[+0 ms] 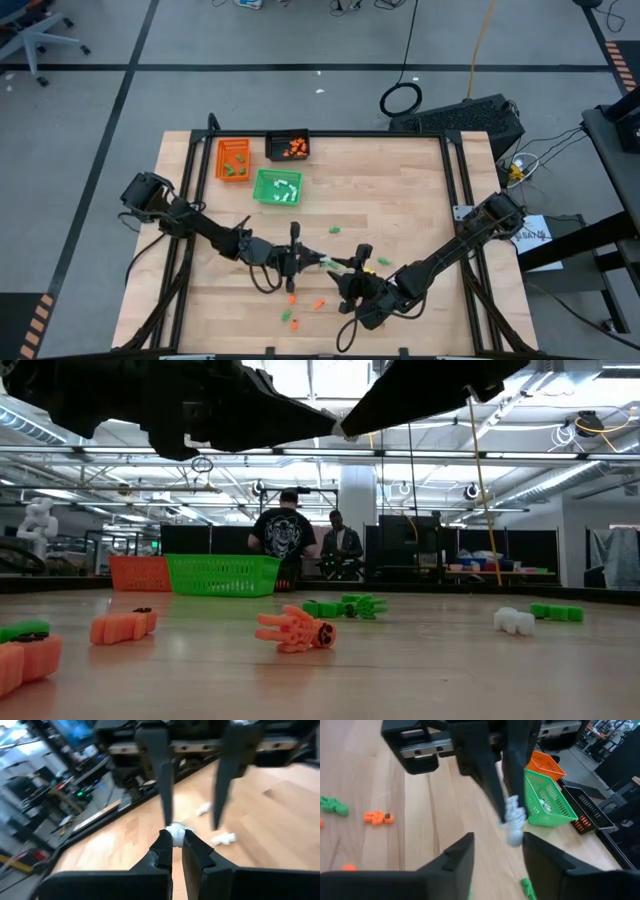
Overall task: Sort Halloween decoration
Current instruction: Put the white skeleton toy into the green bin
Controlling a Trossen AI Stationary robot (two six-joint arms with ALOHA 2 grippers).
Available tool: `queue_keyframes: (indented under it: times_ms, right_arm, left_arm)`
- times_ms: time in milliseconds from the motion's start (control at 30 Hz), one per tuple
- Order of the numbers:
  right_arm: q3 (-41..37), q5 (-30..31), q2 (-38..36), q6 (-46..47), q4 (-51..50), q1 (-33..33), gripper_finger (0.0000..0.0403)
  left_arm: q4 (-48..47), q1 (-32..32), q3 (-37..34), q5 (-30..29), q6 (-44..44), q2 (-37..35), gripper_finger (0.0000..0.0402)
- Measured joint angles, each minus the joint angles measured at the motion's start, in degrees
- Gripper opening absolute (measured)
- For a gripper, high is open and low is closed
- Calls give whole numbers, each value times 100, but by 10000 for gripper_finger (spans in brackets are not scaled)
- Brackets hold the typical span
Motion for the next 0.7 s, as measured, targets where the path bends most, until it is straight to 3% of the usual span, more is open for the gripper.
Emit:
queue_keyframes:
  times_ms: [167, 400, 567, 700]
  right_arm:
    - [0, 18, 0, 461, -352, 61, 196]
    - [0, 0, 0, 713, -371, 17, 207]
    - [0, 0, 0, 579, -373, 23, 207]
    - [0, 5, 0, 536, -379, 0, 207]
  left_arm:
    - [-304, -29, 0, -1083, -38, -422, 12]
    - [-1868, 167, 0, -2191, -48, -1416, 12]
    - [-3526, 777, 0, -2155, -112, -2252, 12]
    - [-4608, 1533, 0, -1328, -389, -2767, 12]
